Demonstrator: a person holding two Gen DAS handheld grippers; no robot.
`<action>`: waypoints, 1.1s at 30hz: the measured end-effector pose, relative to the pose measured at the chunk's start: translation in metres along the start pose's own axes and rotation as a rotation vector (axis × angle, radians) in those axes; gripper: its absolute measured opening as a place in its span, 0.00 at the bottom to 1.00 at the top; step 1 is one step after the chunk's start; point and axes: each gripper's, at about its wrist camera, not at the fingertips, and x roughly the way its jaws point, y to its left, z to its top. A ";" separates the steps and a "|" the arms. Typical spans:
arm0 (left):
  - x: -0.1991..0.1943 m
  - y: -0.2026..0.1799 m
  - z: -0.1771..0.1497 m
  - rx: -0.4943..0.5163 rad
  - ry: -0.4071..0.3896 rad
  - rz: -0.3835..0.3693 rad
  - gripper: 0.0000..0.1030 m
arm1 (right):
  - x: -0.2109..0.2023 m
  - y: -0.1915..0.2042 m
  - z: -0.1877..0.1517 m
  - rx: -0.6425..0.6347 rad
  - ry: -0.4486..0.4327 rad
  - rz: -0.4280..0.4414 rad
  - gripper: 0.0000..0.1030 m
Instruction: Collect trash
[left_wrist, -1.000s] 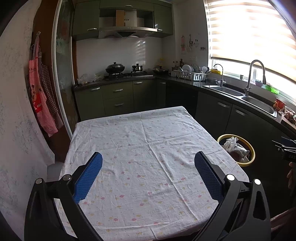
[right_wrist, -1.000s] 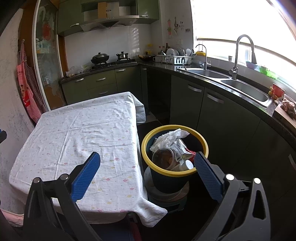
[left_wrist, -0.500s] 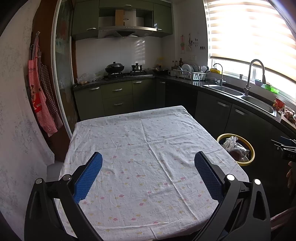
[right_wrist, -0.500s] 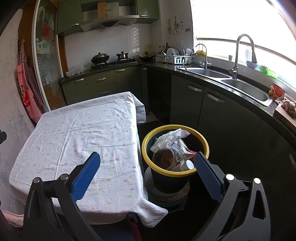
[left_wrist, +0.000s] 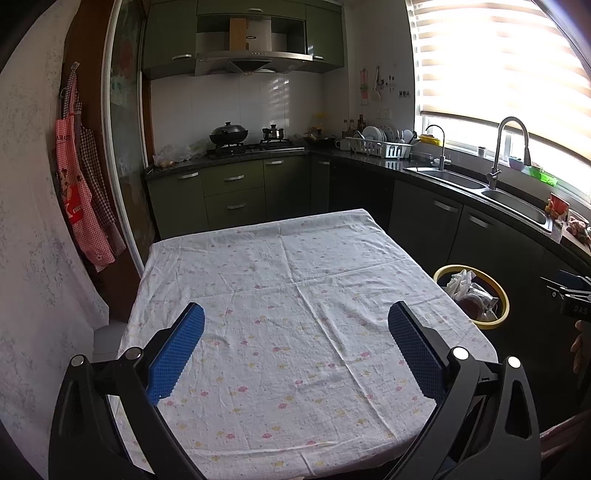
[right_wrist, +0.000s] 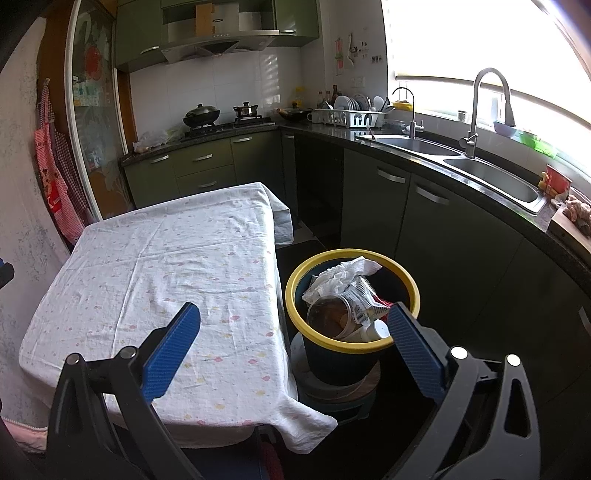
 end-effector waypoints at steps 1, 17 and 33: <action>0.000 0.001 -0.001 -0.001 0.001 -0.001 0.95 | 0.001 0.001 0.000 -0.001 0.001 0.000 0.94; 0.001 0.000 -0.001 0.000 0.004 0.002 0.95 | 0.003 0.002 0.000 0.000 0.004 0.001 0.94; 0.003 -0.003 -0.003 0.003 -0.002 -0.009 0.95 | 0.005 0.002 -0.002 0.001 0.009 0.000 0.94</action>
